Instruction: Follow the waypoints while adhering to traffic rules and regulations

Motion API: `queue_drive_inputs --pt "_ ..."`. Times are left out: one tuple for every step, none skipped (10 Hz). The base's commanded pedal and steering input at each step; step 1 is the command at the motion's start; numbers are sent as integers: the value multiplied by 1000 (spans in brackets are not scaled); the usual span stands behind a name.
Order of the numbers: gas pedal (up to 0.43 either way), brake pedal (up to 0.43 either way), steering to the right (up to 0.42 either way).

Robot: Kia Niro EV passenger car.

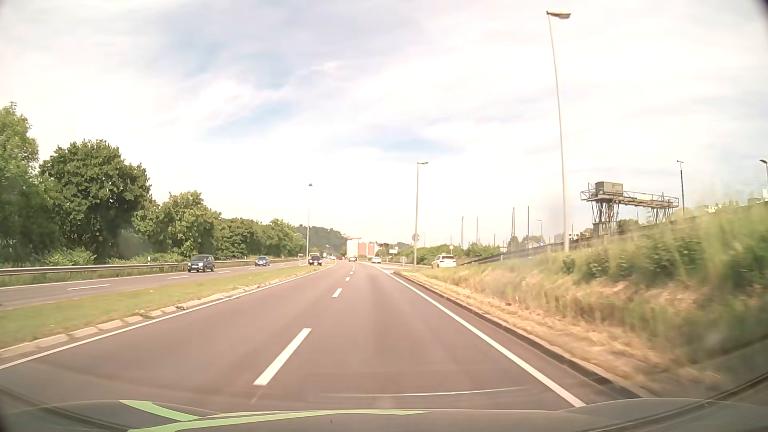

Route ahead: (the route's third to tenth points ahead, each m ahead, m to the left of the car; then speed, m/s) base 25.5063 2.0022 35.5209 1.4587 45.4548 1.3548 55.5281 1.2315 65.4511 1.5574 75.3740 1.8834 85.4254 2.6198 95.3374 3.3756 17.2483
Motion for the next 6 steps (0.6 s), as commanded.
queue_drive_inputs --pt "87 0 -4" --pt "87 0 -4" --pt "87 0 -5" --pt "87 0 -5" --pt "87 0 -7" --pt "87 0 -8"
